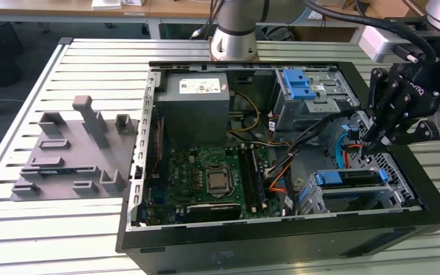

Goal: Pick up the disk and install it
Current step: 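Insert the first disk wire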

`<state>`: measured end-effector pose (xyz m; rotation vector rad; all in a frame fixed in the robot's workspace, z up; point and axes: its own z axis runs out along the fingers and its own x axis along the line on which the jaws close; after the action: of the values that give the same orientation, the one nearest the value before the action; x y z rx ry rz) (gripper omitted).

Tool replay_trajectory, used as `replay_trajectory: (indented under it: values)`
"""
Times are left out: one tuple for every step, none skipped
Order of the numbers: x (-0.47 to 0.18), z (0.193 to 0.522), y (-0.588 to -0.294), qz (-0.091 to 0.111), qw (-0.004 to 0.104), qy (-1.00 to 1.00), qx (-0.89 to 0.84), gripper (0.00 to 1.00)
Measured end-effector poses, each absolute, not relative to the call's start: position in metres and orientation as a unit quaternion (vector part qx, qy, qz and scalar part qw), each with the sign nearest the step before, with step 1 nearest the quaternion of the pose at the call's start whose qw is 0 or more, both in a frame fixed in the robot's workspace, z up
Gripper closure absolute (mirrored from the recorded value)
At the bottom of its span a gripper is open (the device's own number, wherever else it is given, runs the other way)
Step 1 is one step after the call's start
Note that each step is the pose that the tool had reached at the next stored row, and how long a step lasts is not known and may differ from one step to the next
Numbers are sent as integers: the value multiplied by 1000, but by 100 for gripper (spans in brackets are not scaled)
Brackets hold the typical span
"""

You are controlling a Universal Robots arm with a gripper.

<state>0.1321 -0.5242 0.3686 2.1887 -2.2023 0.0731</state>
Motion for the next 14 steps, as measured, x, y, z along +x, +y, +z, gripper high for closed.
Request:
replay_trajectory:
  values:
    - [132,368,-524,24,18,-709,705,75]
    - [132,368,-524,24,18,-709,705,75]
    - [132,368,-524,24,18,-709,705,75]
    - [132,368,-524,24,18,-709,705,75]
    - [132,368,-524,24,18,-709,705,75]
    - [132,368,-524,24,18,-709,705,75]
    - [132,368,-524,24,18,-709,705,75]
    - [132,368,-524,24,18,-709,705,75]
    - [132,368,-524,24,18,-709,705,75]
    - [132,367,-523,24,18,-709,705,75]
    - [132,367,-523,24,18,-709,705,75]
    - [132,367,-523,24,18,-709,705,75]
    - [132,367,-523,24,18,-709,705,75]
    - [132,367,-523,24,18,-709,705,75]
